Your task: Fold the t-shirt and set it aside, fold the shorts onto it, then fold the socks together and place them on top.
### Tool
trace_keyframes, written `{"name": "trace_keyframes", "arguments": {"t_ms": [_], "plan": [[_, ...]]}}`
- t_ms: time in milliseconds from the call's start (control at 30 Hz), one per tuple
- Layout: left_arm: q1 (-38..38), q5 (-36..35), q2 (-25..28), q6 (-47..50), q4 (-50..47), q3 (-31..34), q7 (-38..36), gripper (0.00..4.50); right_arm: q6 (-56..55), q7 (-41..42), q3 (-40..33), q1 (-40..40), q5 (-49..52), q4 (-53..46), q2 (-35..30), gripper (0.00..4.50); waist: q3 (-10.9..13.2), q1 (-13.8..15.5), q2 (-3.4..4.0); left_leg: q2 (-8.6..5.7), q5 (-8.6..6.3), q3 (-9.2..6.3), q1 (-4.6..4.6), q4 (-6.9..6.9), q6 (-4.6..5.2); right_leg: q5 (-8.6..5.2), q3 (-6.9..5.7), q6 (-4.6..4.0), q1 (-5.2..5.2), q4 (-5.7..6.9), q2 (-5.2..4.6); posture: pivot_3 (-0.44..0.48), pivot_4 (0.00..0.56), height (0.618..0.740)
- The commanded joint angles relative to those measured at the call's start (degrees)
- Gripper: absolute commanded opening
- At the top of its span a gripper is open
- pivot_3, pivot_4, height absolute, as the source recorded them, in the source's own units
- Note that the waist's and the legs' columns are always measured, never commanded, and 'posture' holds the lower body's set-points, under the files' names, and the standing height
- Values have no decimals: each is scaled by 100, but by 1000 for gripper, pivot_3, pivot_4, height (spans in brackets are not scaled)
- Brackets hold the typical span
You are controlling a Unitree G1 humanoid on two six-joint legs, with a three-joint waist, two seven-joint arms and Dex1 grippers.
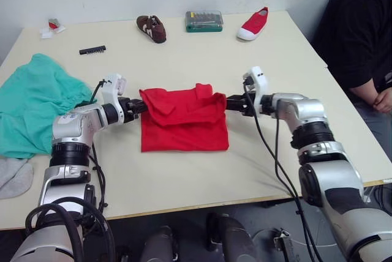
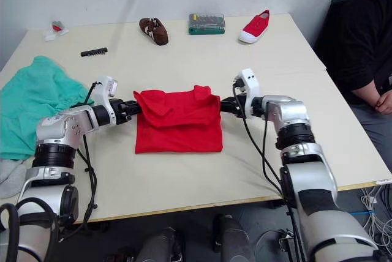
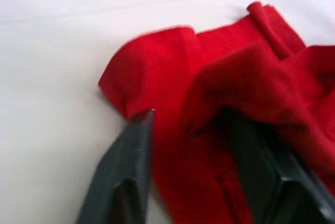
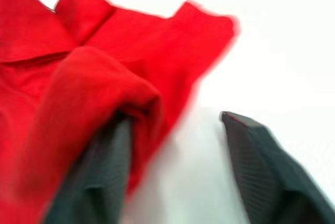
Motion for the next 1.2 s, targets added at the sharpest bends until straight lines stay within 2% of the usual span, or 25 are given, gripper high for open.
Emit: {"name": "trace_keyframes", "arguments": {"t_ms": [33,67,100,133,233,367,467,600,833,933,1200], "plan": [[-195,73,390,-197,74,109,-172,3748,-97,221,15,450,-86,-972,-576,4133,0,-14,0,1,0,3,0,-1,0,0,1,0,0,-4,2,0,150,740],[-213,77,464,-195,66,128,-185,4083,-123,262,19,600,-100,-1202,-738,4482,0,-12,0,1,0,3,1,-2,0,0,2,0,0,-5,2,0,150,740],[-203,79,551,-193,-4,122,-238,4386,-177,305,32,753,-129,-1442,-893,4500,0,-8,0,1,0,4,1,-2,0,0,2,0,0,-5,2,0,150,740],[-102,91,712,-286,-221,68,-440,4450,-257,370,30,963,-137,-1806,-1066,4500,0,-5,0,1,0,4,2,-2,0,0,2,0,0,-4,1,0,150,740],[393,3,1103,-597,-1169,-69,-1129,4450,-635,631,-40,1579,-53,-2883,-1463,4500,1,-17,0,2,1,8,4,-1,-3,0,6,0,-1,-1,3,0,150,740],[1793,-215,1599,-1533,-3183,-164,-2278,4450,-854,836,-91,2603,290,-4717,-1696,4500,0,-12,1,13,-4,12,18,-10,-17,-3,13,-4,1,-4,13,0,150,740],[2650,-10,1826,-2255,-4008,-370,-2715,4450,-1365,851,190,3213,126,-5533,-1720,4500,1,20,1,14,-5,11,22,-5,-21,-7,14,-9,4,-19,12,0,150,740],[3094,443,1775,-2992,-4182,-756,-2695,4450,-2169,467,809,3554,-545,-5668,-1453,4500,1,63,0,8,-8,6,22,-3,-18,-1,18,-13,10,-26,8,0,150,740],[2620,1627,1360,-4078,-3237,-1459,-1988,4450,-3242,-205,1534,3428,-1554,-4817,-955,4500,0,178,-2,4,5,0,13,-1,5,8,18,-15,6,-24,12,0,150,740],[2421,1936,1201,-4520,-2721,-1637,-1813,3862,-3767,-533,1730,3346,-1958,-4246,-787,3910,-1,168,-4,4,2,1,9,0,10,9,11,-16,5,-26,10,0,150,740],[2452,1780,1001,-4615,-2522,-1657,-1931,1348,-4014,-737,1630,3397,-2116,-4015,-747,1177,-3,159,-6,4,4,7,20,4,15,10,12,-14,11,-19,5,0,150,740]]}}
